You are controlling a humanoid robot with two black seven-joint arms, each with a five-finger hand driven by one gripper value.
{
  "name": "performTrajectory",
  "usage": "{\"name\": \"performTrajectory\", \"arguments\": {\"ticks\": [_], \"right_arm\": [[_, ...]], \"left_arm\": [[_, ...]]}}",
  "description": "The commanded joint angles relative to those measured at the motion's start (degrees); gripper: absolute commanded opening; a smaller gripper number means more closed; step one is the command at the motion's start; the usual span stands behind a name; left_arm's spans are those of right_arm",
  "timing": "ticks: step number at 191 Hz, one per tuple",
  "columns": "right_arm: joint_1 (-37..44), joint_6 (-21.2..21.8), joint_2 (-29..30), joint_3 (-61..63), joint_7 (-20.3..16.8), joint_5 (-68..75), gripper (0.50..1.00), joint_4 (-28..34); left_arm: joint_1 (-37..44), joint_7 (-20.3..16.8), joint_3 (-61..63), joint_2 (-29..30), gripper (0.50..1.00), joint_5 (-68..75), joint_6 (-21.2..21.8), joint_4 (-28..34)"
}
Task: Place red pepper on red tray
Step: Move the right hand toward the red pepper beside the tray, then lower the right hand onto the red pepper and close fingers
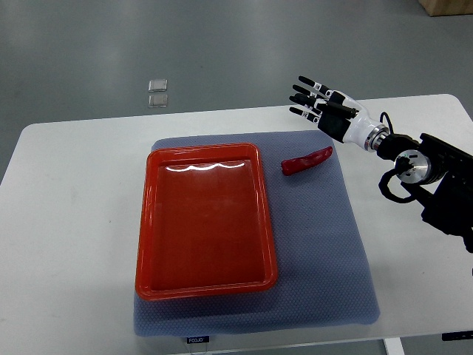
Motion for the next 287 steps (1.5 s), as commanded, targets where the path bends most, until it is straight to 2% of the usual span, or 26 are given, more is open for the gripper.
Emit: {"name": "performTrajectory", "arguments": {"ticks": [1, 69, 93, 158, 231, 232, 246, 261, 287], "right_arm": [[0.01, 0.00, 0.00, 0.00, -0.04, -0.08, 0.913, 0.00], [0.54, -1.67, -0.17, -0.09, -0.13, -0.17, 0.913, -0.09], [2.21, -0.97, -0.87, -1.15, -0.22, -0.35, 0.913, -0.09], [5.29, -0.79, -0.87, -1.15, 0.22, -13.27, 0.911, 0.00], [9.68, 4.31, -5.18, -1.23, 0.40, -39.46, 0.911, 0.26], [10.46, 5.18, -5.96, -1.23, 0.40, -43.11, 0.911, 0.35], [11.00, 5.98, -7.91, -1.06, 0.40, -49.30, 0.911, 1.58], [11.35, 6.15, -11.33, -1.23, 2.06, -58.87, 0.913, 4.91], [11.53, 5.45, -11.77, -1.23, 4.26, -73.03, 0.911, 7.47]], "left_arm": [[0.09, 0.01, 0.02, 0.00, 1.000, 0.00, 0.00, 0.04], [0.00, 0.01, -0.07, 0.00, 1.000, 0.00, 0.00, -0.23], [0.00, 0.01, 0.02, 0.00, 1.000, 0.00, 0.00, -0.14], [0.00, 0.01, 0.02, 0.00, 1.000, 0.00, 0.00, -0.14], [0.00, 0.01, 0.02, 0.00, 1.000, 0.00, 0.00, -0.14], [0.00, 0.01, 0.02, 0.00, 1.000, 0.00, 0.00, -0.14], [0.00, 0.01, 0.02, 0.00, 1.000, 0.00, 0.00, -0.14], [0.00, 0.01, 0.02, 0.00, 1.000, 0.00, 0.00, -0.14], [0.00, 0.01, 0.02, 0.00, 1.000, 0.00, 0.00, -0.14]]}}
